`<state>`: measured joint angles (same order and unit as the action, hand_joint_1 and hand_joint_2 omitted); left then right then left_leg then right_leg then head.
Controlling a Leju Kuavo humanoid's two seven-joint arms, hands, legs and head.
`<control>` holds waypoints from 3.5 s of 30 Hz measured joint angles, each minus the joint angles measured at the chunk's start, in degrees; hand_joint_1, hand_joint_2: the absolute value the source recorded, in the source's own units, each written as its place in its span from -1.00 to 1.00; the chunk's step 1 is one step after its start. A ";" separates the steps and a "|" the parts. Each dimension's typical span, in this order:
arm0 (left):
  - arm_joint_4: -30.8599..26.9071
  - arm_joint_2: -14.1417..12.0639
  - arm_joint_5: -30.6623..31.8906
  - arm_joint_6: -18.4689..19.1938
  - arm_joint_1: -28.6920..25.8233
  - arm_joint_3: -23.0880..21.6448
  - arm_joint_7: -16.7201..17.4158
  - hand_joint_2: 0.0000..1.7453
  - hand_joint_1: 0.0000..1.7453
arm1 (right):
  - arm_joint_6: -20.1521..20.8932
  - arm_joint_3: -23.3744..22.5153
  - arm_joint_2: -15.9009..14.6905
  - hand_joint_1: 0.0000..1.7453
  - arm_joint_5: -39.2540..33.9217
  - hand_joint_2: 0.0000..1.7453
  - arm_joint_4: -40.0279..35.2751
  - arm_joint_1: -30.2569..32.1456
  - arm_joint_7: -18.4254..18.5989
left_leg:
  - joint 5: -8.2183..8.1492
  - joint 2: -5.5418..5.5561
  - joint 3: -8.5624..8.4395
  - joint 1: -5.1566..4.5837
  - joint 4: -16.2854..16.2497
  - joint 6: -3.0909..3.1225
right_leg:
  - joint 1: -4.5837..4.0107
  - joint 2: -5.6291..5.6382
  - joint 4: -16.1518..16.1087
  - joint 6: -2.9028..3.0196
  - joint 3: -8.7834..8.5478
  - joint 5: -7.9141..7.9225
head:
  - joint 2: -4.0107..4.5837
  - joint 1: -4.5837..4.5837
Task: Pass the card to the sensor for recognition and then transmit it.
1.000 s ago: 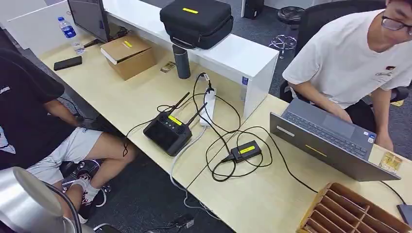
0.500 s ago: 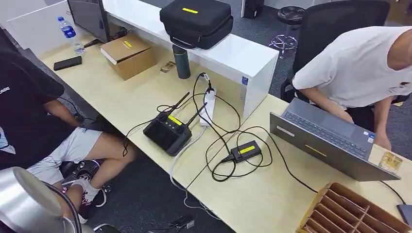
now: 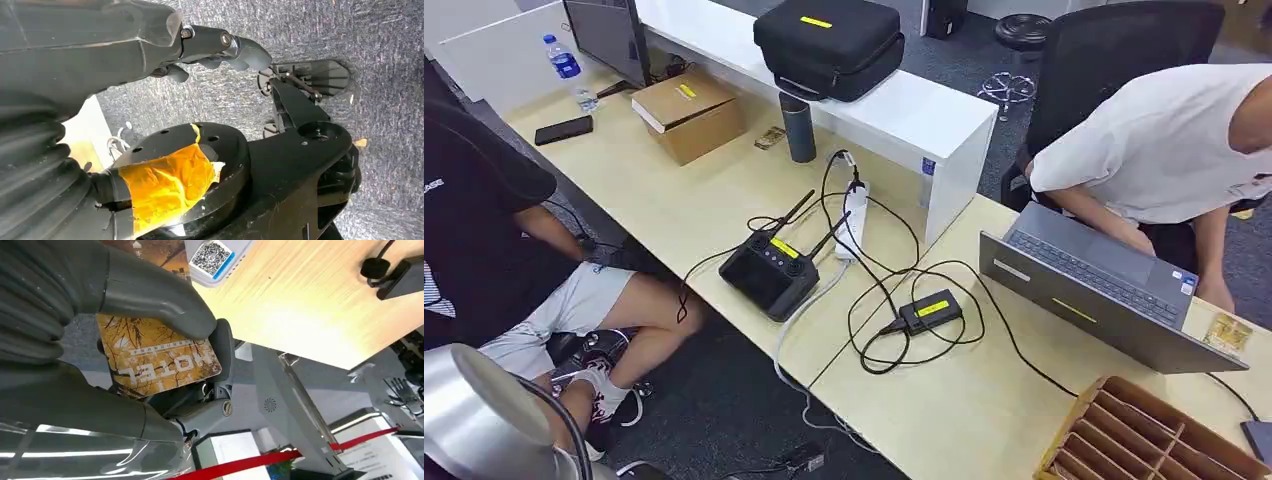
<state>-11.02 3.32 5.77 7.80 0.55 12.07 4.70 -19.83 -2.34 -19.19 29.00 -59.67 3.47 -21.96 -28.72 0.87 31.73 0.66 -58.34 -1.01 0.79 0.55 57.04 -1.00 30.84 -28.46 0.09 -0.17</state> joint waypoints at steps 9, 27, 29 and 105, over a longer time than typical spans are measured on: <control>0.00 0.00 0.35 -0.11 0.00 0.00 0.02 1.00 -1.00 | 0.57 -0.46 0.68 1.00 1.12 1.00 0.90 -0.95 -0.88 | 0.00 -0.02 -0.02 0.00 0.00 0.00 | 0.00 0.01 0.00 -0.01 -0.02 0.01 | 0.00 0.00; 0.00 -0.48 3.56 0.81 0.08 0.00 0.02 1.00 -1.00 | 7.69 5.92 -7.56 1.00 -0.70 1.00 -29.61 -14.84 6.62 | 0.06 -0.10 0.01 -0.02 0.00 -0.03 | 0.03 0.13 0.06 0.02 0.00 0.06 | 0.00 0.00; 0.00 -0.52 4.17 1.09 0.19 0.00 0.02 1.00 -1.00 | 8.00 9.39 -7.43 1.00 -0.11 1.00 -29.01 -18.75 7.86 | 0.09 -0.10 0.00 -0.02 0.00 -0.05 | 0.03 0.14 0.11 0.03 0.02 0.08 | 0.00 -0.02; 0.00 -0.33 5.33 -0.87 0.17 1.95 -1.20 1.00 -1.00 | 5.97 19.21 -0.44 -1.00 -13.05 1.00 -38.01 -5.34 -2.65 | 0.21 0.02 -0.06 -0.01 -0.18 -0.24 | 0.03 0.03 0.44 0.12 0.48 0.11 | 0.00 0.00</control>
<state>-11.02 2.99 11.10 6.93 0.72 14.01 3.50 -13.86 16.87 -19.63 15.96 -97.68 -1.87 -24.61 -28.51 0.90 31.67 0.65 -58.51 -1.26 0.83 0.58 57.47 -0.88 31.33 -28.35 0.09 -0.17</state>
